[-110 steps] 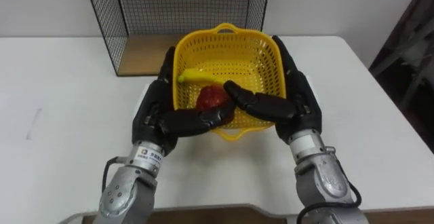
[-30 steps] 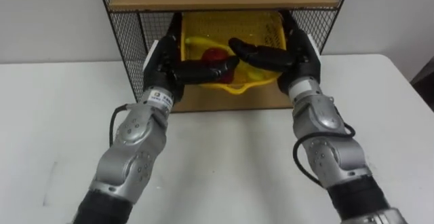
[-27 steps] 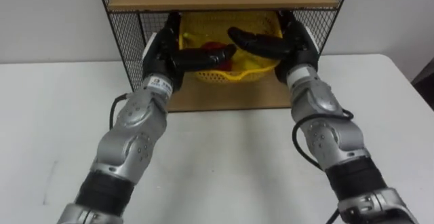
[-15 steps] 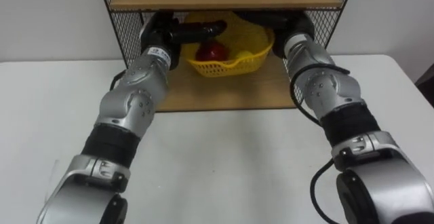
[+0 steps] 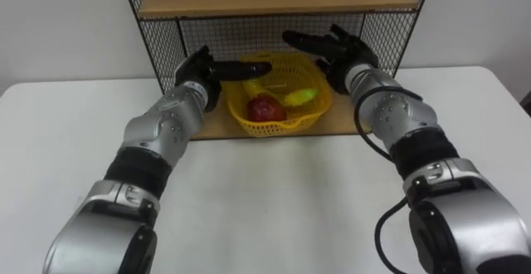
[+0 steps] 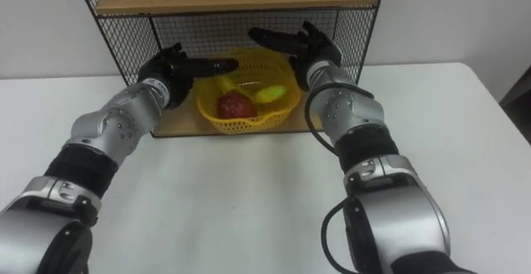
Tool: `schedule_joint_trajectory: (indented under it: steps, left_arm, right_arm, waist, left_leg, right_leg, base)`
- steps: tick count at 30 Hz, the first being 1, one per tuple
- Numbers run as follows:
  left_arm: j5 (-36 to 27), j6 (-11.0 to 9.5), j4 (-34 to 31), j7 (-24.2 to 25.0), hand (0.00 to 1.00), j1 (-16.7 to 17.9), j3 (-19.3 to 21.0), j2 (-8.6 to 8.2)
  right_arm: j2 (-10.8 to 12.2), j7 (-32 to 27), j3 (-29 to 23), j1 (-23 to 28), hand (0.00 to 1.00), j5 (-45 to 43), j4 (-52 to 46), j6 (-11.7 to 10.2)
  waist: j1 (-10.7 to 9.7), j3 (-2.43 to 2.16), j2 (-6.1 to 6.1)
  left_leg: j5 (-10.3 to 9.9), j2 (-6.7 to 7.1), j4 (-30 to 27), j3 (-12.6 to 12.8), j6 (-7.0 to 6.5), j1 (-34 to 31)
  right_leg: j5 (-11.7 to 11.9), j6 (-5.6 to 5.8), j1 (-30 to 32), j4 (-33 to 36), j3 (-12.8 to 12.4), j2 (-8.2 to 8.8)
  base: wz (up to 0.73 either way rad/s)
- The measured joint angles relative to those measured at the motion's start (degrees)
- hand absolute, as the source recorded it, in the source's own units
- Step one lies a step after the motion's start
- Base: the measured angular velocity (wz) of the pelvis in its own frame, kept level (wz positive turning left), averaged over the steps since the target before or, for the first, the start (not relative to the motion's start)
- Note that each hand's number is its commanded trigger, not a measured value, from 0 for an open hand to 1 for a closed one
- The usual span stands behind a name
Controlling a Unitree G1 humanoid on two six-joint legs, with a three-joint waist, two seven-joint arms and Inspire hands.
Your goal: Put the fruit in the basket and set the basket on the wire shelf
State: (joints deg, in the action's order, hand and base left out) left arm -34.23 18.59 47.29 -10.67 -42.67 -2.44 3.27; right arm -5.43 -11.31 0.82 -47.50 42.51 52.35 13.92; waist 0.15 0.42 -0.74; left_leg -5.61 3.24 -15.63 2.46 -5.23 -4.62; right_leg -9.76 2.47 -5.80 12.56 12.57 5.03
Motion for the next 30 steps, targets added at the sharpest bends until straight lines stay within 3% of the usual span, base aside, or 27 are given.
schedule_joint_trajectory:
  steps: [12,18,21,24,28,30]
  left_arm:
    - [0.1,1.0,1.8,0.1,0.0,0.0,0.0,1.01]
    - [0.2,1.1,1.1,1.3,0.0,0.0,1.2,2.74]
    - [0.1,1.1,-2.5,1.4,0.0,0.2,1.3,3.08]
    - [0.2,1.0,-8.6,1.8,0.0,1.4,1.2,4.46]
    - [1.3,0.9,-19.6,2.4,0.0,5.9,2.0,4.49]
    - [1.3,0.9,-22.0,3.0,0.0,7.7,2.0,4.5]
  right_arm:
    - [-1.1,2.0,0.1,0.1,0.0,0.1,1.4,1.1]
    - [-2.4,3.9,0.1,0.1,0.0,-1.2,1.2,1.1]
    - [-3.4,3.9,0.1,0.3,0.0,-5.3,0.8,1.1]
    - [-4.0,4.0,0.2,1.6,0.0,-7.3,-2.7,1.2]
    - [-5.2,4.5,0.2,9.1,0.0,-11.7,-17.8,1.1]
    - [-5.3,5.1,0.3,12.6,0.0,-12.7,-23.4,1.1]
  waist:
    - [-0.1,-0.05,-0.26]
    - [-0.1,-0.48,-0.93]
    - [0.2,-0.49,-0.91]
    - [0.1,-0.68,-0.6]
    - [0.2,-1.29,0.45]
    - [0.3,-1.34,0.97]
  left_leg:
    - [-0.1,0.21,-0.1,-0.3,-0.01,0.2]
    - [0.0,0.23,0.0,-0.4,0.0,-0.4]
    - [0.1,0.24,0.0,-0.3,0.0,-0.3]
    - [0.1,0.36,0.3,-0.2,0.0,0.3]
    - [0.2,0.37,0.4,-0.3,0.05,0.7]
    - [0.3,0.35,1.1,0.0,0.05,1.5]
  right_leg:
    - [0.0,0.02,0.2,0.0,0.0,0.11]
    - [0.0,0.03,0.6,0.1,0.2,0.12]
    - [-0.1,0.04,0.5,0.1,0.0,0.11]
    - [-0.3,0.15,0.1,0.1,-0.5,0.13]
    - [-0.4,0.15,-0.3,0.0,-0.4,0.13]
    - [-0.4,0.15,-0.7,-0.2,-0.5,0.19]
  base:
    - [0.0]
    - [0.0]
    - [0.0]
    - [0.0]
    - [0.0]
    - [-0.02]
